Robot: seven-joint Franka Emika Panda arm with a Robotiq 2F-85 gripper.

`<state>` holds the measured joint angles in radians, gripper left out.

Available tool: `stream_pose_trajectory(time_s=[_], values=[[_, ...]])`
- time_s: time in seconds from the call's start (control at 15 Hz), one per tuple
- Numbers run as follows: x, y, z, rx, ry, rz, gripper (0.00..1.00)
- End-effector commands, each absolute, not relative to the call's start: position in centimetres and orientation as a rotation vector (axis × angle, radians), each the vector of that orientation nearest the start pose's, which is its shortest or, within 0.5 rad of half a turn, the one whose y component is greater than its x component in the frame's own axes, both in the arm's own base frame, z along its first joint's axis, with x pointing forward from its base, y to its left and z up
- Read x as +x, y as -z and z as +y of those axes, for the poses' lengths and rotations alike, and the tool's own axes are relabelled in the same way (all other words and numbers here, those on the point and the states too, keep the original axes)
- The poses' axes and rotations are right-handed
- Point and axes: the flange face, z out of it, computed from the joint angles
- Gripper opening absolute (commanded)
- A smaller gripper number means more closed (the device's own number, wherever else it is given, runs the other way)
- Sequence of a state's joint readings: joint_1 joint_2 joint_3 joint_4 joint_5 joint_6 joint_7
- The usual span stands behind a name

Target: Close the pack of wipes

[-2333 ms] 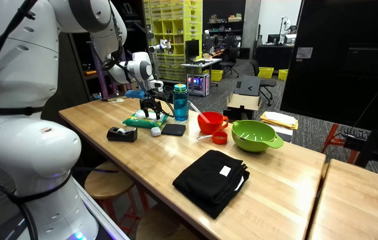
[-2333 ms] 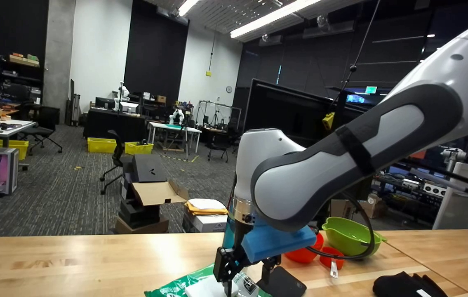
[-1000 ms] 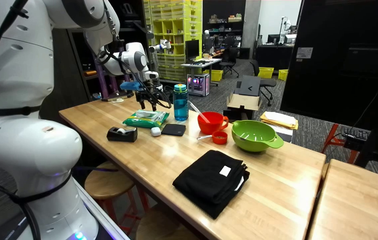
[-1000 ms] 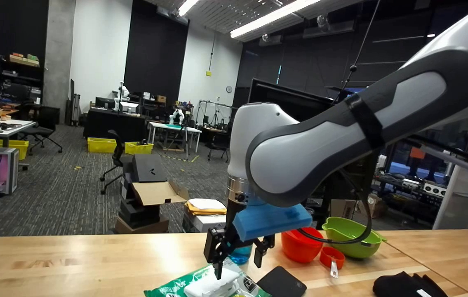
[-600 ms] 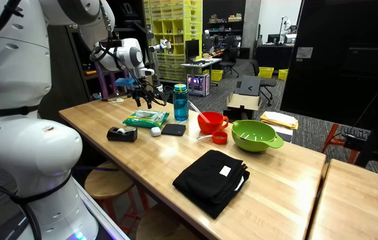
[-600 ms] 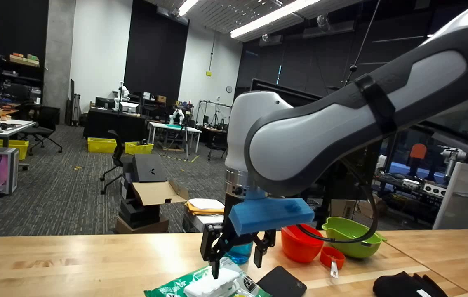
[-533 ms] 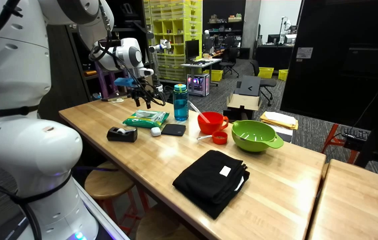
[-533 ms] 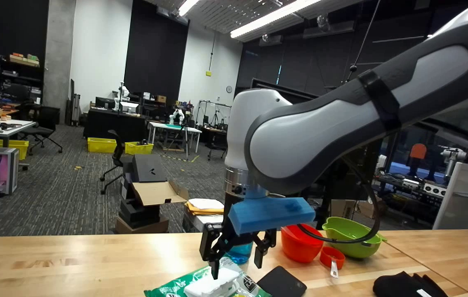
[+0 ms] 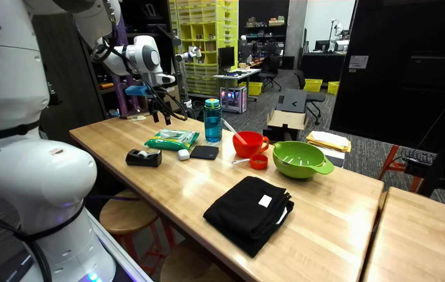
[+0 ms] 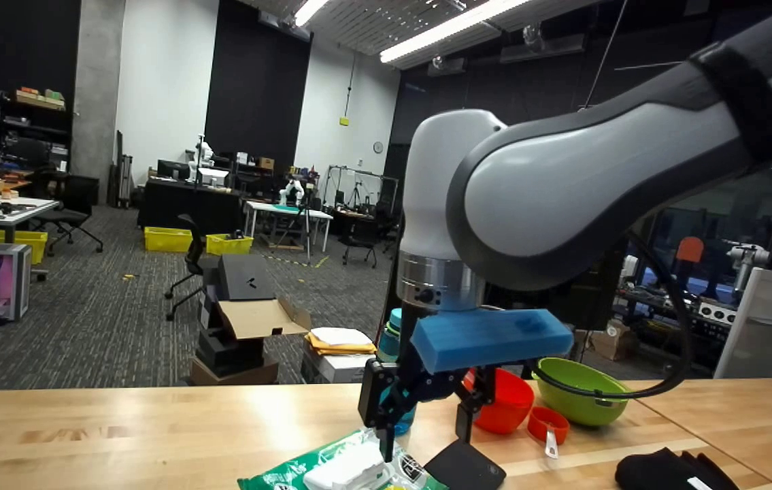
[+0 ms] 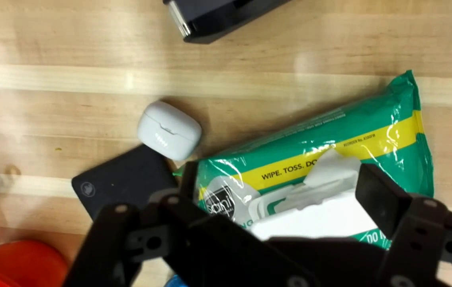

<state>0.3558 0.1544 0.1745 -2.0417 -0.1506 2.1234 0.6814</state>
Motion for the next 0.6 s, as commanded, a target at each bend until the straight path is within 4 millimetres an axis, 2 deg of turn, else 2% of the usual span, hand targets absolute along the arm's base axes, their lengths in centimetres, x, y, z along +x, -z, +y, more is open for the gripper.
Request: stream_pose_trajectory(time_s=[0.0,0.53], values=[[45.1,-38.2,25.8,-3.256,-0.049,0.155,1.00],[36.8,-40.1,21.7,-3.280,-0.086,0.199,1.00]])
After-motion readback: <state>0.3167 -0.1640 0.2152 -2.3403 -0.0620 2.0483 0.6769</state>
